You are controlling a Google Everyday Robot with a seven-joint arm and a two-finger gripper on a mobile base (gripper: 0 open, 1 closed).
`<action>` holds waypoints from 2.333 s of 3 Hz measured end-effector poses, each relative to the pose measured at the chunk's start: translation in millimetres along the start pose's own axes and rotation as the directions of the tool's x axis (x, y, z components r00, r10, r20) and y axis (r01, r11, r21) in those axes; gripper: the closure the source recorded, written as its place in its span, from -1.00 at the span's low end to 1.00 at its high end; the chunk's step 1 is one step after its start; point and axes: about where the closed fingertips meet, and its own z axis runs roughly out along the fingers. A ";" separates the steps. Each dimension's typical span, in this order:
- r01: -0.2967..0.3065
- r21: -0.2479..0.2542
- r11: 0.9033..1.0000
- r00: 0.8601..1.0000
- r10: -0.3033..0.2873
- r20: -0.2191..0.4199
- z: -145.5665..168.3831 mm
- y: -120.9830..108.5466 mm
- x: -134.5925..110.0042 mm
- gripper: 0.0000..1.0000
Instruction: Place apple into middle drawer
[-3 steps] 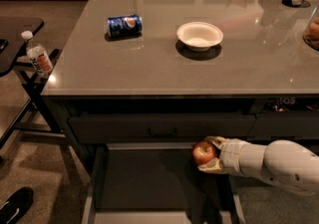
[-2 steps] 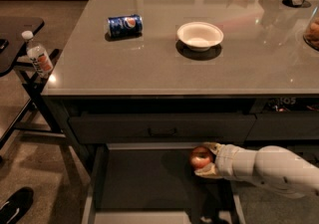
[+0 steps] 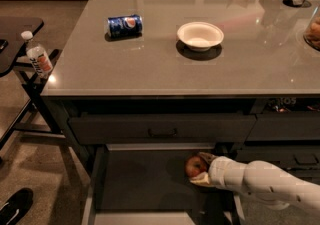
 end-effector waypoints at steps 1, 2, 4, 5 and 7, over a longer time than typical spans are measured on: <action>-0.039 0.015 0.999 0.999 0.038 0.024 31.9 6.0 13.2 1.00; -0.093 0.003 0.996 0.995 0.093 0.032 58.1 12.3 28.8 1.00; -0.149 -0.017 0.989 0.988 0.150 0.033 83.1 20.9 44.4 1.00; -0.174 -0.114 0.978 0.985 0.172 -0.031 101.8 43.7 56.6 1.00; -0.188 -0.223 0.956 0.979 0.164 -0.123 123.5 67.5 71.1 0.64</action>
Offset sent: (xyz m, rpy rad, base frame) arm 0.0273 0.0150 -0.0982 0.1192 0.0704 -0.0911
